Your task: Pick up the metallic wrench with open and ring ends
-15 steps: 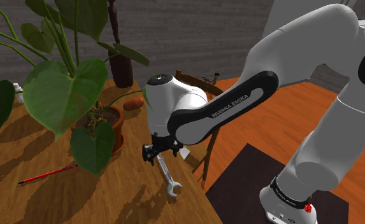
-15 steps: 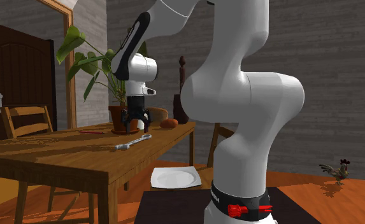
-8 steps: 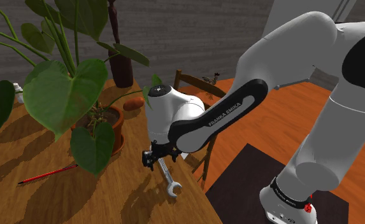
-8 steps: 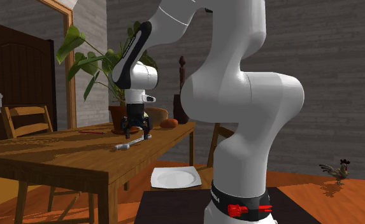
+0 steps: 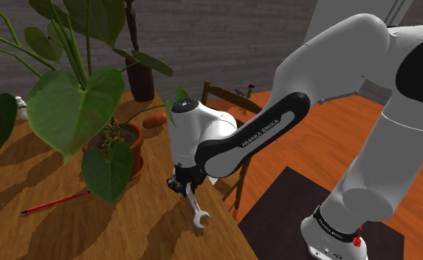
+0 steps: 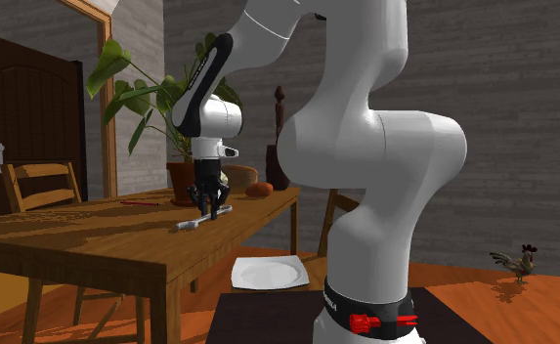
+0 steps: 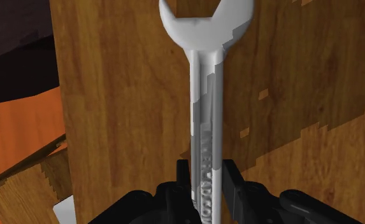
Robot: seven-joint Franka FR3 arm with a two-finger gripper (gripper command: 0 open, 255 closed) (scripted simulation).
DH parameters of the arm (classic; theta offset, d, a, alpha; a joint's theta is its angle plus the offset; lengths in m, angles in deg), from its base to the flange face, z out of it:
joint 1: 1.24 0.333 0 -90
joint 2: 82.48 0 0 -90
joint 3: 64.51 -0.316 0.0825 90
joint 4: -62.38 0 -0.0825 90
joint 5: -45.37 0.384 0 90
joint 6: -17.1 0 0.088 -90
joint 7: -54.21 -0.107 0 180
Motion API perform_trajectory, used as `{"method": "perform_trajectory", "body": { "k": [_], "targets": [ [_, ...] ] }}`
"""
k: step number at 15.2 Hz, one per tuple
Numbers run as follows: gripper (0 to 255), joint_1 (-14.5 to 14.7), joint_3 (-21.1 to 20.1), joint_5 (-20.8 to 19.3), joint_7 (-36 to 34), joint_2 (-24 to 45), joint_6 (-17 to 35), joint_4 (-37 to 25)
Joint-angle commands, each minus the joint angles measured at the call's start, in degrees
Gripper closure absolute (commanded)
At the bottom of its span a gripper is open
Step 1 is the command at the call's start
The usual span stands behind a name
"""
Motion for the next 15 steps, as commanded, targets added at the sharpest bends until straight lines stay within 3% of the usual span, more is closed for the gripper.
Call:
{"method": "perform_trajectory", "body": {
  "k": [1, 15],
  "targets": [
    [255, -0.1, 0.1, 0.0, 0.0, 0.0, -0.1, 0.2],
    [255, -0.7, -0.5, 6.1, 4.2, -7.4, -9.8, -3.7]
  ]
}}
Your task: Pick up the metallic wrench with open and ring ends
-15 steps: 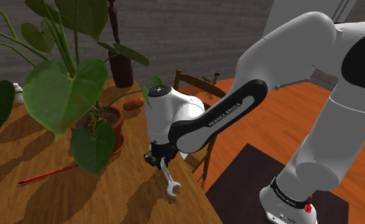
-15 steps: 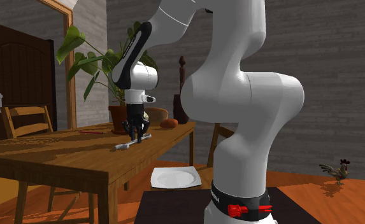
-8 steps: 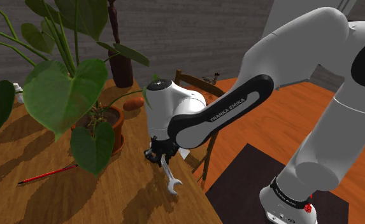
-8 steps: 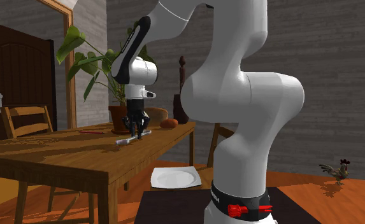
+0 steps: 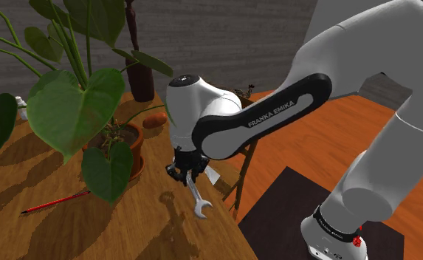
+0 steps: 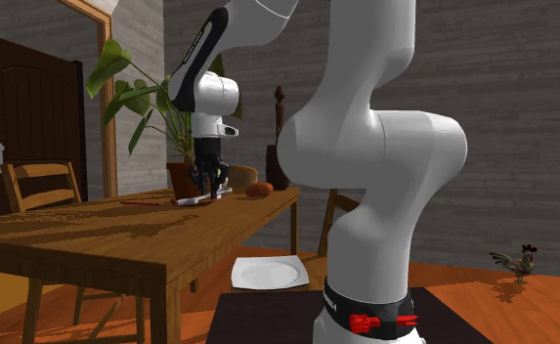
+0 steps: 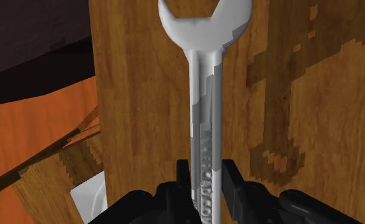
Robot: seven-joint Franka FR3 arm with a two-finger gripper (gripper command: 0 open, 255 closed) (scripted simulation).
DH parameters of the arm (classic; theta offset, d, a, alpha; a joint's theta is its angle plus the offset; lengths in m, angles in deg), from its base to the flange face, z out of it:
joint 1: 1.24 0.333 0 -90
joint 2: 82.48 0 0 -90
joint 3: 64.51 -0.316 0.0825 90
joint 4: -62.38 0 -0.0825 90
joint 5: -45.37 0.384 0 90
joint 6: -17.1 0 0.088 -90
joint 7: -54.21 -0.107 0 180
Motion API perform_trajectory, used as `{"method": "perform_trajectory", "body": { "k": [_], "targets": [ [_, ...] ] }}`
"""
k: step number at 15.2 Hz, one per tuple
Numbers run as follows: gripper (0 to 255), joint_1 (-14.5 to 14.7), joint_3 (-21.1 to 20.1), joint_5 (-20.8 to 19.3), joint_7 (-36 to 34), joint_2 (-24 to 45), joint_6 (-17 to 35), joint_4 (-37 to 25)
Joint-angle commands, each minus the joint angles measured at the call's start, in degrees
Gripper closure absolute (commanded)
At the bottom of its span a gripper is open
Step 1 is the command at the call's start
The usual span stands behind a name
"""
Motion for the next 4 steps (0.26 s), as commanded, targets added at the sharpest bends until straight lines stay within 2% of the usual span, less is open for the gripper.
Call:
{"method": "perform_trajectory", "body": {
  "k": [1, 4],
  "targets": [
    [255, 0.0, 0.0, 0.8, 0.5, -1.0, -1.6, -0.7],
    [255, 0.0, 0.1, 1.2, 0.8, -1.6, -2.5, -1.2]
  ]
}}
